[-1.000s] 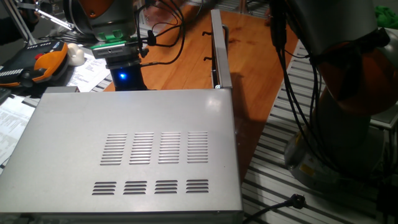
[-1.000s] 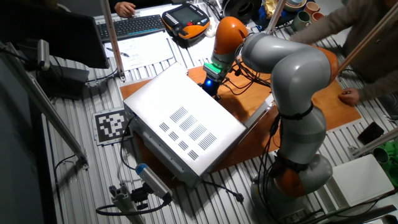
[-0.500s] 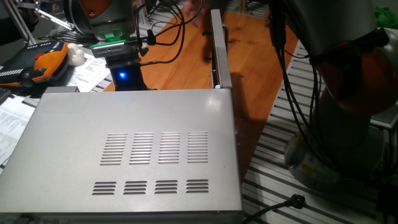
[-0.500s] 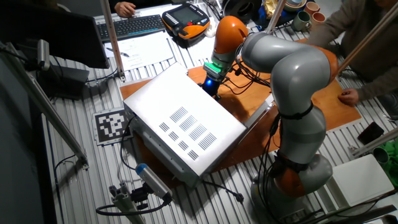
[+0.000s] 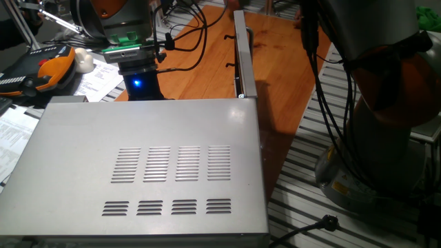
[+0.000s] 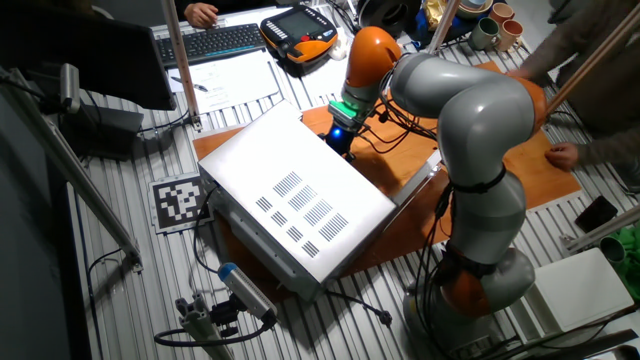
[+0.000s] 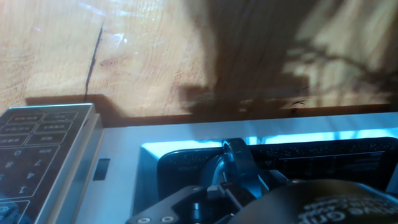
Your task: Put the bowl into the microwave
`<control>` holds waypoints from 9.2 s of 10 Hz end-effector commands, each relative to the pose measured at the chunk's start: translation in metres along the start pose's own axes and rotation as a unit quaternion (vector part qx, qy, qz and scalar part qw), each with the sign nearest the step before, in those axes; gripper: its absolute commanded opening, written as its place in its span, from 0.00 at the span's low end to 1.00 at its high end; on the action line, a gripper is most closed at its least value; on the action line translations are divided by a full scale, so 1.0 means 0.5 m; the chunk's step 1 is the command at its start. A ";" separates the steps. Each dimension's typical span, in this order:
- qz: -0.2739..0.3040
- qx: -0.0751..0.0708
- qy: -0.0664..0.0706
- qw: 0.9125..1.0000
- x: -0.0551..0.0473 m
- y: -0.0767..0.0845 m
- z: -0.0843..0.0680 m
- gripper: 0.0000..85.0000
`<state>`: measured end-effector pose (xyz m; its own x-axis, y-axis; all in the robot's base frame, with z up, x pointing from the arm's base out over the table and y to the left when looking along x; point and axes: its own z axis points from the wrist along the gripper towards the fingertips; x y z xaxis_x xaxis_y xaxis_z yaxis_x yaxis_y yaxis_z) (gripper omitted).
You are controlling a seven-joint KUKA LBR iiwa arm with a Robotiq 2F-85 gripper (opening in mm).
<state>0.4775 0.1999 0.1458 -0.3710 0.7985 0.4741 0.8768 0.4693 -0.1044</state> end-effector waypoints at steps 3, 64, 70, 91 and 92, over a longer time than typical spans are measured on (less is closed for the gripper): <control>0.001 -0.003 -0.006 1.000 -0.001 0.001 -0.001 0.40; -0.018 0.006 -0.002 1.000 -0.008 0.014 0.016 0.00; -0.049 0.002 -0.049 0.998 -0.031 0.040 -0.046 0.00; -0.241 0.073 -0.218 0.943 -0.236 -0.096 -0.376 0.00; -0.219 0.060 -0.231 0.946 -0.236 -0.096 -0.376 0.00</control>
<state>0.5368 0.0123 0.2594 -0.8164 0.5741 0.0626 0.5679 0.8177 -0.0941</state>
